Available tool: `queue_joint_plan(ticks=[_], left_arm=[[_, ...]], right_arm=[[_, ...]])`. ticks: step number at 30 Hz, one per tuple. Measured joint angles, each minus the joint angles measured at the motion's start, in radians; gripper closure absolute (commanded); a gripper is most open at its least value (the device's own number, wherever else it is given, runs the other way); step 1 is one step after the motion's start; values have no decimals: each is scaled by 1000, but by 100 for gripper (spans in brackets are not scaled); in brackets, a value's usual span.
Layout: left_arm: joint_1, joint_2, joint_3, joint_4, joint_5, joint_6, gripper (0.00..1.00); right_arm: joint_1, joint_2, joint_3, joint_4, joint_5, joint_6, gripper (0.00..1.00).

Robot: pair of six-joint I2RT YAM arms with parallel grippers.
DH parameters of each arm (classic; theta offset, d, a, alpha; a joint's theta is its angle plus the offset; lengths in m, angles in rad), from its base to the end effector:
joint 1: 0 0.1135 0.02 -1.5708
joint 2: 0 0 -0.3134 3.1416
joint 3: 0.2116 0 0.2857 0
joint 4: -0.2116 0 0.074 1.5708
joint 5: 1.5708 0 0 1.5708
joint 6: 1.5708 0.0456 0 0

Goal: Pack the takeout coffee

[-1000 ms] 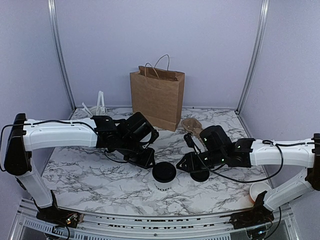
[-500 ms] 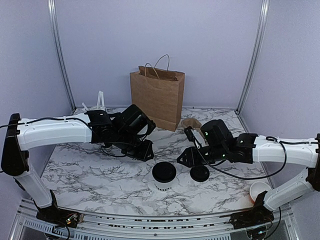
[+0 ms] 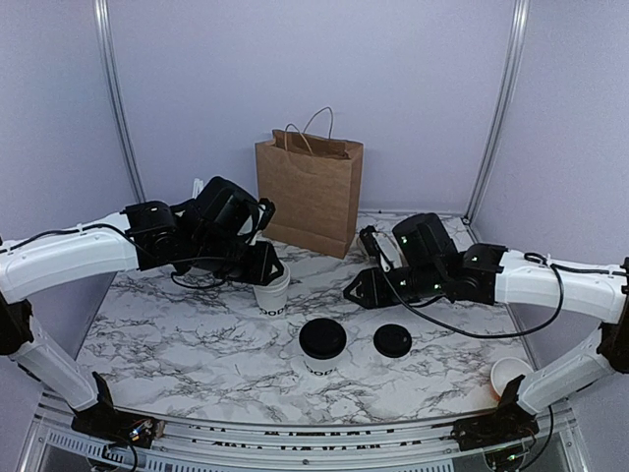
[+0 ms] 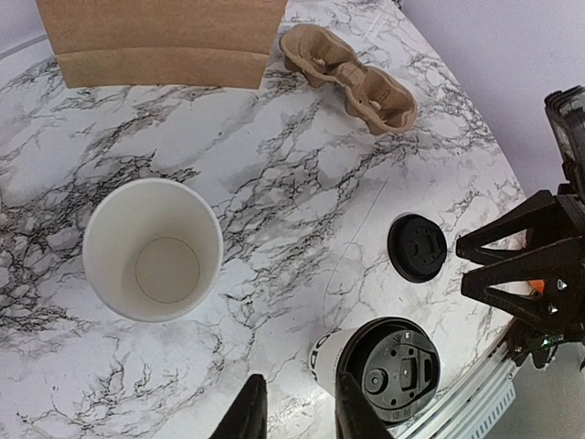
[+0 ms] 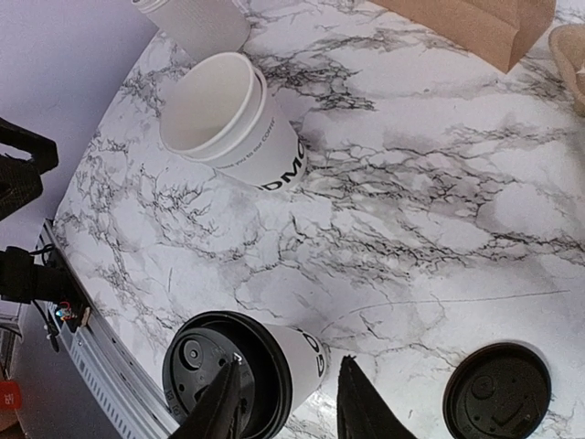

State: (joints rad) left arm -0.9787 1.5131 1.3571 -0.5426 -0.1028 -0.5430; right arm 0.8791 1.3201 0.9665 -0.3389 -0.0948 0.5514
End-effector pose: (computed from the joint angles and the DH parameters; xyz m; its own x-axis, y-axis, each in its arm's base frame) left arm 0.2152 -0.3115 0.3655 -0.7111 0.1364 -0.6897 0.4837 0.8069 -0.3392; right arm 0.1989 0.2469 0.3004 -0.7729 -0.1156 -0.6239 -0.4793 0.7507 0.4547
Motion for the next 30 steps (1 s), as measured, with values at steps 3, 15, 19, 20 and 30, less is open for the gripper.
queue_joint_plan(ticks=[3, 15, 19, 20, 30], left_arm=[[15, -38, -29, 20, -21, -11, 73], [57, -134, -141, 76, -79, -49, 69], [68, -164, -171, 97, -83, -58, 68], [69, -170, -177, 101, -83, -60, 68], [77, -205, -211, 125, -85, -71, 67]], right_arm=[[-7, 12, 29, -13, 7, -10, 63], [-77, 84, 211, -69, 53, -101, 34], [-102, 114, 277, -88, 80, -141, 25], [-107, 119, 286, -89, 85, -146, 24], [-227, 227, 428, -136, 96, -232, 22]])
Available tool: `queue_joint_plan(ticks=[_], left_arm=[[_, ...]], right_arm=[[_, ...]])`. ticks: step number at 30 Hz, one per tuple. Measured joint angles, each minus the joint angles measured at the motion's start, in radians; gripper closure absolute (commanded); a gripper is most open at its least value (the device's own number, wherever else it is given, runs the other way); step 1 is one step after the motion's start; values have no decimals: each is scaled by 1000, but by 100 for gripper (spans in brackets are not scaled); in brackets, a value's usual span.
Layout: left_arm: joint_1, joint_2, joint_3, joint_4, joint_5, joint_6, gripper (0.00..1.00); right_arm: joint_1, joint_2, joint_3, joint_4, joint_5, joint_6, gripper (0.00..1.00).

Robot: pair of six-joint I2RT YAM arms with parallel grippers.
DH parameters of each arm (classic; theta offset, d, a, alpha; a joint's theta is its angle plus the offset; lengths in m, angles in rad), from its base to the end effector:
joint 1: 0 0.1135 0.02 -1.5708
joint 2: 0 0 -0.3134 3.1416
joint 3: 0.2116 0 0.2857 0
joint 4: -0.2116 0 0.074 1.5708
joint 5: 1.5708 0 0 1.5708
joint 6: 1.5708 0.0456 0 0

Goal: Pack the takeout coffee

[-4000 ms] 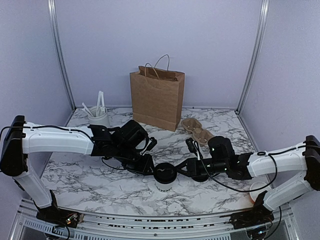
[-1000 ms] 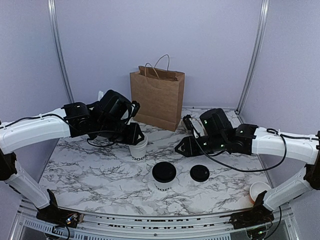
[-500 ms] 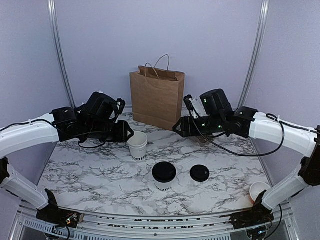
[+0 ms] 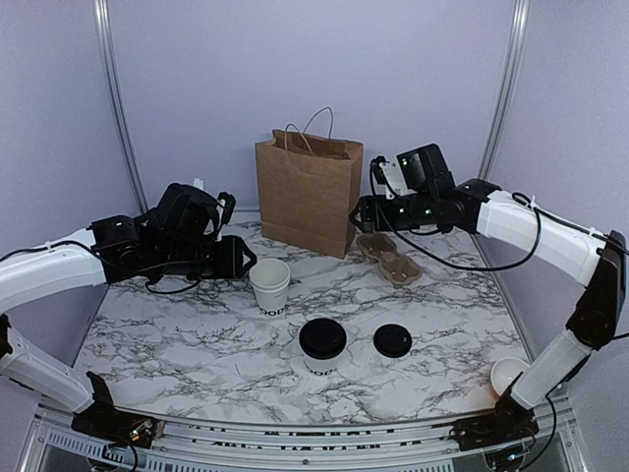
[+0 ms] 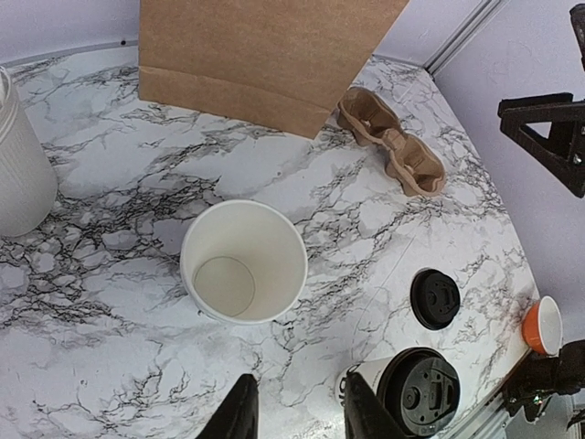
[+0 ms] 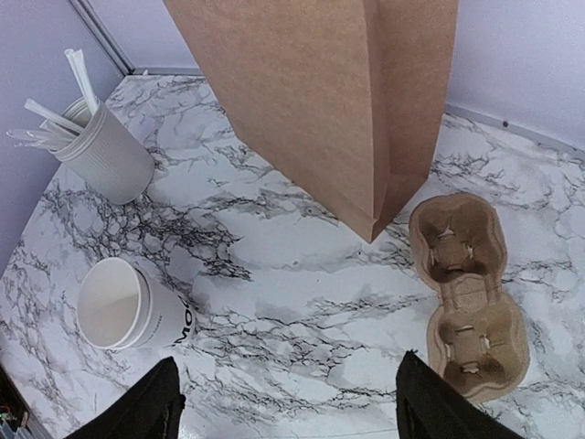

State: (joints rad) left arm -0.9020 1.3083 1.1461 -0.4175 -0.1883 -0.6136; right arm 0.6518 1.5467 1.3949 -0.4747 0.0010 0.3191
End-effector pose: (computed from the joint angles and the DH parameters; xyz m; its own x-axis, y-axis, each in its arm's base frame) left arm 0.2072 -0.2484 0.3652 -0.6655 -0.0701 -0.7431 0.3552 0.8459 -0.3979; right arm 0.3137 0.2393 0.3738 -0.6327 -0.0881 -0.7694 -0.4291 0.8669 0.2536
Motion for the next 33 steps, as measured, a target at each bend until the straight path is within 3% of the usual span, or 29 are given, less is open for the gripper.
queue_joint_plan(ticks=[13, 21, 26, 33], left_arm=[[5, -75, -30, 4, -4, -15, 67], [5, -112, -51, 6, -4, -38, 67], [5, -131, -73, 5, -3, -55, 67], [5, -134, -83, 5, -4, -61, 66]], right_arm=[[-31, 306, 613, -45, 0, -340, 22], [-32, 513, 866, -32, -87, -552, 25], [-32, 632, 938, -35, -84, -646, 26], [-33, 679, 938, -46, -37, -718, 31]])
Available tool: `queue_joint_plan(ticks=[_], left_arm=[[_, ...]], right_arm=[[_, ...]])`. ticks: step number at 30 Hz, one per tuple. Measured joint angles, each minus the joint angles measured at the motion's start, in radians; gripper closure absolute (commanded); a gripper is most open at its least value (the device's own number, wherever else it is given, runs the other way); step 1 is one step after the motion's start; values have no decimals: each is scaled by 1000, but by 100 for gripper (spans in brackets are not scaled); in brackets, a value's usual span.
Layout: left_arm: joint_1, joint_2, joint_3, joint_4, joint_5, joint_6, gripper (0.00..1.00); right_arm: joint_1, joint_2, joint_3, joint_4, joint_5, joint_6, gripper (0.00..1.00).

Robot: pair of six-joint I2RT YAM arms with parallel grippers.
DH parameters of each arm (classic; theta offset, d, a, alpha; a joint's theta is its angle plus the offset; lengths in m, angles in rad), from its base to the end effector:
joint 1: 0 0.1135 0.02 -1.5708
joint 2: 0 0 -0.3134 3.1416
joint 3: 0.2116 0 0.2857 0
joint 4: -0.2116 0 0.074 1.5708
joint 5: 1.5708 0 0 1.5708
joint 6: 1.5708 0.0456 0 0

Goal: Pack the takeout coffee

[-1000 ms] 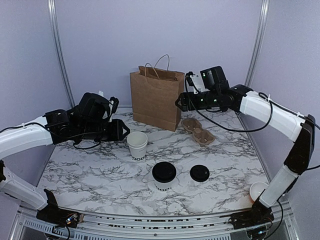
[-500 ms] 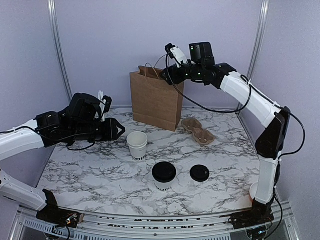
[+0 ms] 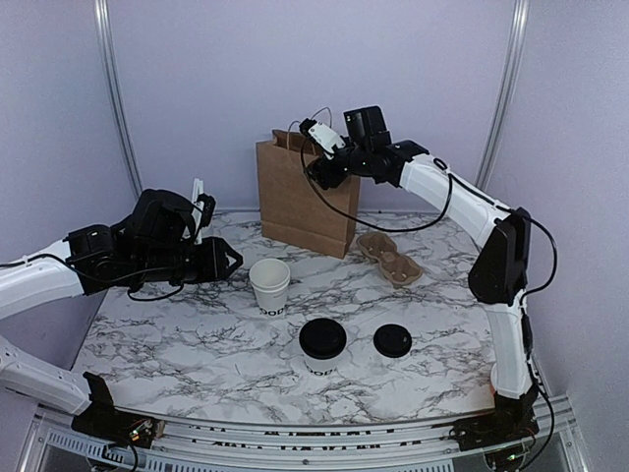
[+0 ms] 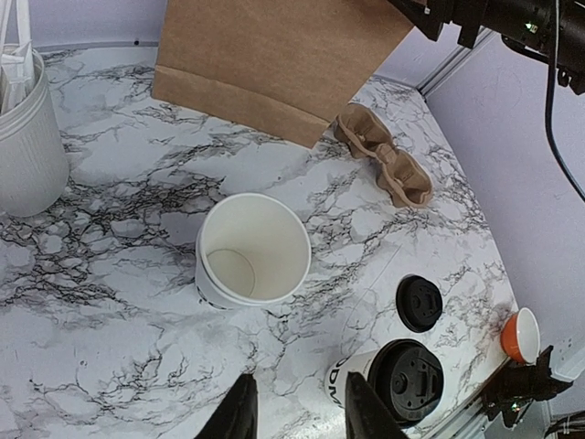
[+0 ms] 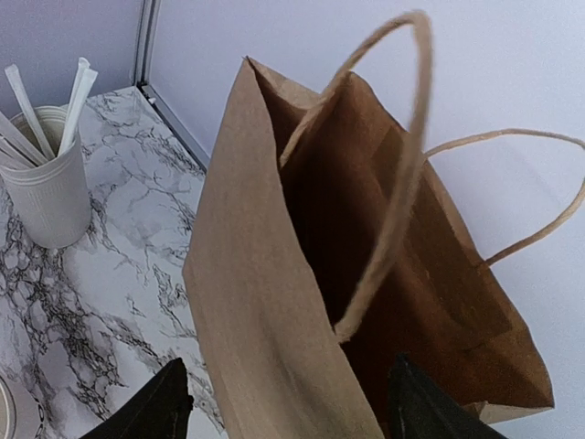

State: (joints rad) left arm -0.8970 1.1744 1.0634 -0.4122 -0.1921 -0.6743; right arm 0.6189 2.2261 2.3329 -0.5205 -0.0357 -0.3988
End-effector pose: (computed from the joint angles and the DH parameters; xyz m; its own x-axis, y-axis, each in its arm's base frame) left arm 0.1853 -0.2182 0.3720 -0.6580 -0.1581 -0.7362 0.3240 0.8232 -0.4663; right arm 0.4811 0.3447 0.4034 -0.0663 -0.5236 -0.8494 -0.6859 0.6421 -0.3423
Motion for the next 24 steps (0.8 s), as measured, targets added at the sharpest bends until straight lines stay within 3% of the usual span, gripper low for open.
queue_joint_plan(ticks=[4, 15, 22, 24], left_arm=[[0, 0, -1, 0, 0, 0, 66], [2, 0, -1, 0, 0, 0, 66], [2, 2, -1, 1, 0, 0, 66], [2, 3, -1, 2, 0, 0, 66]], right_arm=[[0, -8, -11, -1, 4, -16, 40], [14, -77, -88, -45, 24, -37, 76], [38, -85, -92, -96, 27, -47, 82], [44, -85, -92, -117, 27, -48, 76]])
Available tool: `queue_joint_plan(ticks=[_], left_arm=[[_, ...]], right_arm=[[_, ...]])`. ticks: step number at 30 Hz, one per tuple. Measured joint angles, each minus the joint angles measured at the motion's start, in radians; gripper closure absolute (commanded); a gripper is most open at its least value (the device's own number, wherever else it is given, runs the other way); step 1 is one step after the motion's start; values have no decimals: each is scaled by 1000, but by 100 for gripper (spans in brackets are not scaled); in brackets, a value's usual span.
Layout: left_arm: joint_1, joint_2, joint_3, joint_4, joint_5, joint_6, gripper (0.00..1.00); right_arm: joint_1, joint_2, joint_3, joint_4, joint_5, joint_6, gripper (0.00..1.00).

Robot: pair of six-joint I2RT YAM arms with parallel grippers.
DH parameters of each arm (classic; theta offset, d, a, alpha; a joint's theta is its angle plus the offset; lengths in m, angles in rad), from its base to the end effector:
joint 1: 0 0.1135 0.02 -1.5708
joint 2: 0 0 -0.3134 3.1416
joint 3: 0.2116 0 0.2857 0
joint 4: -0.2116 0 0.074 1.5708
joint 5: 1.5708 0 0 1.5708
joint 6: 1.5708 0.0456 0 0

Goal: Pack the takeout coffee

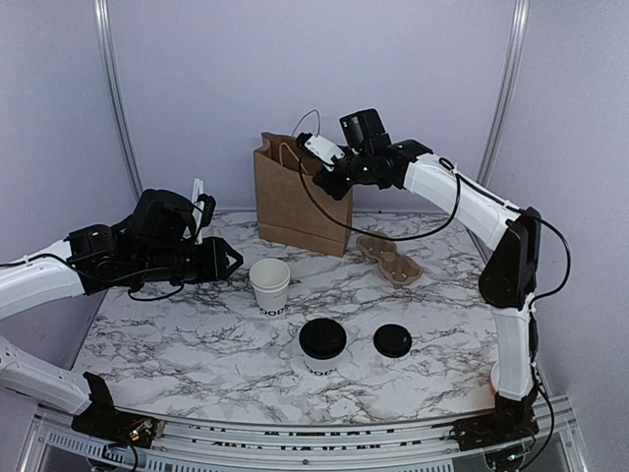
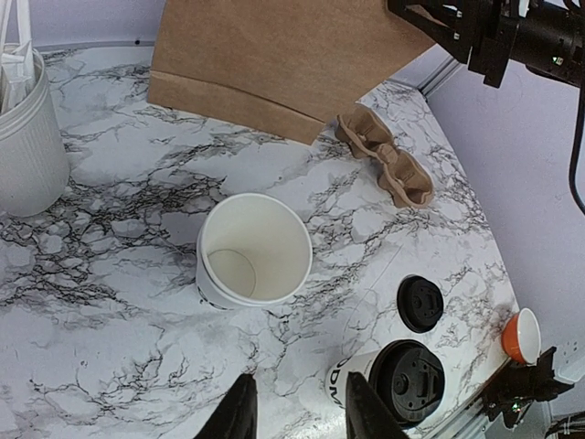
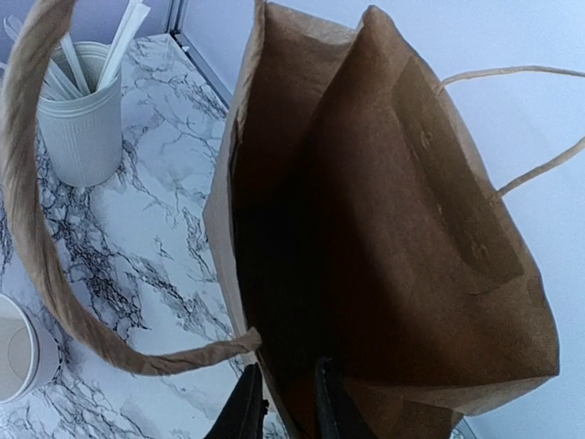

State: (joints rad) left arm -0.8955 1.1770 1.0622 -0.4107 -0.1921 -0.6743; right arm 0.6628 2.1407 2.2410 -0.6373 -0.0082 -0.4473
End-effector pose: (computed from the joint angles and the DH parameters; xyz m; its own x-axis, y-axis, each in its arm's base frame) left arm 0.1861 -0.2185 0.3709 -0.6589 -0.1577 -0.7355 0.3221 0.8245 -0.4653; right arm 0.4442 0.3472 0.4039 -0.0950 -0.6229 -0.7765 -0.7342 0.5706 -0.3679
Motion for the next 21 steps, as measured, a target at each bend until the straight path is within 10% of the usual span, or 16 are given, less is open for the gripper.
queue_joint_plan(ticks=[6, 14, 21], left_arm=[[0, 2, 0, 1, 0, 0, 66], [0, 3, 0, 2, 0, 0, 66], [0, 9, 0, 3, 0, 0, 66]], right_arm=[[12, 0, -20, -28, 24, -11, 68], [28, 0, -35, -62, 92, -32, 100], [35, 0, -35, -37, 152, -28, 100]])
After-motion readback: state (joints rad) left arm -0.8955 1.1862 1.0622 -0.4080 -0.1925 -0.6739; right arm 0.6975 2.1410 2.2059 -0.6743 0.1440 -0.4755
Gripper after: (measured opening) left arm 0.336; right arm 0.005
